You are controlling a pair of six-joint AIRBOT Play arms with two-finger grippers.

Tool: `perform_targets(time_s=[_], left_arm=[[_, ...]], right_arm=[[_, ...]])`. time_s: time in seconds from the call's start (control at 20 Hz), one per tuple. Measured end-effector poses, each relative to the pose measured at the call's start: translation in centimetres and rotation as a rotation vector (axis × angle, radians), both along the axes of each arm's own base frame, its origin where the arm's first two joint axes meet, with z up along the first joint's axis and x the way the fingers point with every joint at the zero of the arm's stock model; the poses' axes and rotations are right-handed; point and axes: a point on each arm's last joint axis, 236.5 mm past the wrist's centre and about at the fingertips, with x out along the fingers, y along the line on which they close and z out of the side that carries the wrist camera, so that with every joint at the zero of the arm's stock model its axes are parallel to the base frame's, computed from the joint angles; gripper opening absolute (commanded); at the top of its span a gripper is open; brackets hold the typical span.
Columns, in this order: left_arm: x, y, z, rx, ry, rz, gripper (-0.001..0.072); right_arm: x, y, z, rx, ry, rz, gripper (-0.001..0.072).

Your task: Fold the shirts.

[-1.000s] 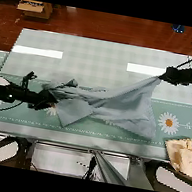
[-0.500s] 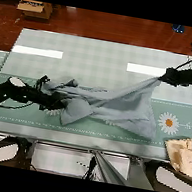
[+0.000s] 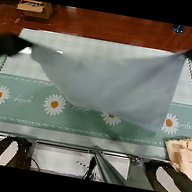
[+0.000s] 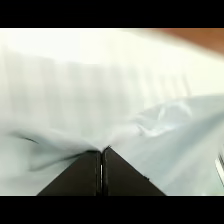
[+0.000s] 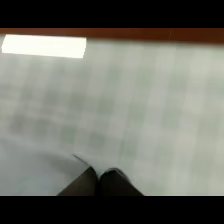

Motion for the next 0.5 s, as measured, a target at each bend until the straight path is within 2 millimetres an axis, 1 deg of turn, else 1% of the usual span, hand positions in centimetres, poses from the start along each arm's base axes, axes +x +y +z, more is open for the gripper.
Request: perform_targets(time_s=[0.05,0.1,0.15,0.2,0.25,0.3,0.35,0.4,0.45,0.5], left_arm=[[-1.4,0.2,5.6,0.029,-0.153,0.032,0.0023],[-3.2,0.2,10.6,0.058,-0.289,0.059,0.0023],[-5.2,0.1,14.8,0.083,-0.405,0.082,0.0023],[-7.5,-0.3,18.7,0.103,-0.513,0.103,0.0023],[-9.8,-0.7,21.7,0.122,-0.598,0.117,0.0022],[-12.3,-1.2,24.3,0.148,-0.674,0.132,0.0022],[-14.6,-1.6,26.3,0.173,-0.732,0.146,0.0022],[-17.1,-2.2,27.9,0.206,-0.780,0.161,0.0022],[-19.3,-2.6,29.1,0.237,-0.819,0.176,0.0022],[-21.3,-2.7,29.9,0.277,-0.842,0.203,0.0022]], right_arm=[[-1.0,0.3,5.0,0.001,-0.136,-0.012,0.0029],[-2.7,0.6,10.1,0.007,-0.276,-0.033,0.0029],[-4.6,0.7,14.7,0.015,-0.404,-0.055,0.0029],[-7.0,0.8,18.7,0.022,-0.516,-0.076,0.0029],[-9.7,0.9,22.4,0.026,-0.622,-0.102,0.0029],[-12.6,0.8,25.3,0.023,-0.707,-0.130,0.0029],[-15.1,0.6,27.4,0.019,-0.769,-0.157,0.0029],[-17.8,0.5,28.9,0.010,-0.813,-0.183,0.0029],[-19.9,0.3,29.7,-0.003,-0.835,-0.210,0.0029],[-21.8,-0.1,29.9,-0.023,-0.837,-0.240,0.0029]])
